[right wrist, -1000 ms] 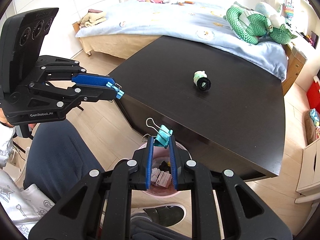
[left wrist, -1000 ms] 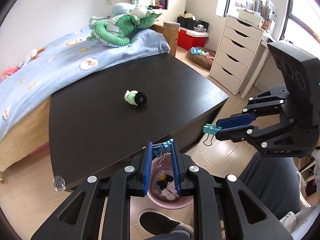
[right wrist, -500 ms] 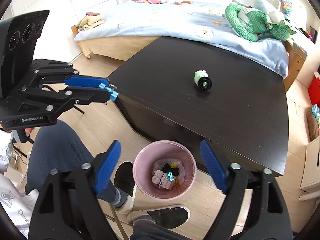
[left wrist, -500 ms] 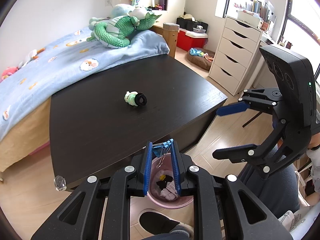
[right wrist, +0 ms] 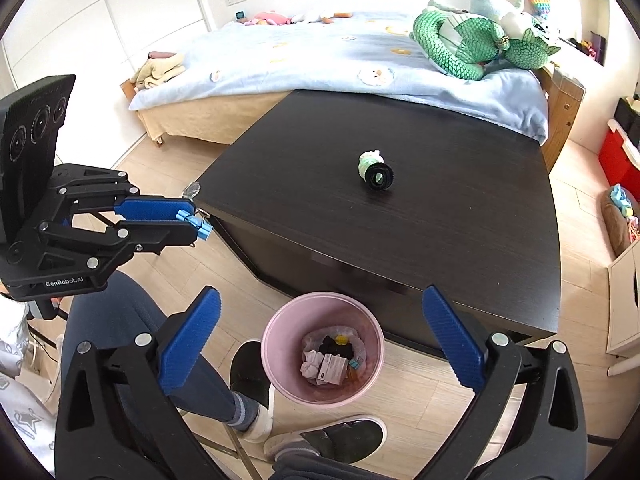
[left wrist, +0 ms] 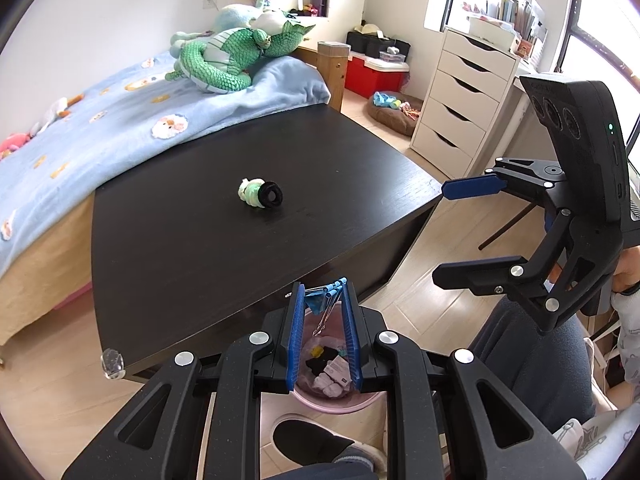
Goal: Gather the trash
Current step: 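Open the right tool to drop the teal clip while the left holds the blue clip, then open the left tool to drop the blue binder clip into the pink bin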
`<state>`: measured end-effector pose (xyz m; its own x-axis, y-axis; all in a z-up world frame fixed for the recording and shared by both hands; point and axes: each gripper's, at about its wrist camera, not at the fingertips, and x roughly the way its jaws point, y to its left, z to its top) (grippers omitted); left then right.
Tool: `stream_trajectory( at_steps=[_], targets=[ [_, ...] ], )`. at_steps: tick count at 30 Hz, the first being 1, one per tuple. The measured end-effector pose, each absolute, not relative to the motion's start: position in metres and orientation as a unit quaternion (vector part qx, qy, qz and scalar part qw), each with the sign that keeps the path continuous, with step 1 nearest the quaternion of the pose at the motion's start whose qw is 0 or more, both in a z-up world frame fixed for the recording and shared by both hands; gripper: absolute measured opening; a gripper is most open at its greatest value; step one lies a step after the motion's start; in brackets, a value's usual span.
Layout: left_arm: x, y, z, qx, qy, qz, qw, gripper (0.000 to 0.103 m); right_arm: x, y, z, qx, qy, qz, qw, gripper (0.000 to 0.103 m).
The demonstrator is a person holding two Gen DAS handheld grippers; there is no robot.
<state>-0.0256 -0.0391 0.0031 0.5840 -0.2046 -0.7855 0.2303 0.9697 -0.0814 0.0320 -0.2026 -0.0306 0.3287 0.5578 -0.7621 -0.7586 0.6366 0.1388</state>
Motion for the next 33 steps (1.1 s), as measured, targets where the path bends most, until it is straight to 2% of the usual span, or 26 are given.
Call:
stream_trajectory(
  at_steps=[33],
  targets=[
    [-0.010,-0.067,-0.006,0.027,0.450,-0.155,0.879,0.019,0.038,-0.236,-0.017,-0.098,0.402,0.363,0.835,0.100]
  ],
)
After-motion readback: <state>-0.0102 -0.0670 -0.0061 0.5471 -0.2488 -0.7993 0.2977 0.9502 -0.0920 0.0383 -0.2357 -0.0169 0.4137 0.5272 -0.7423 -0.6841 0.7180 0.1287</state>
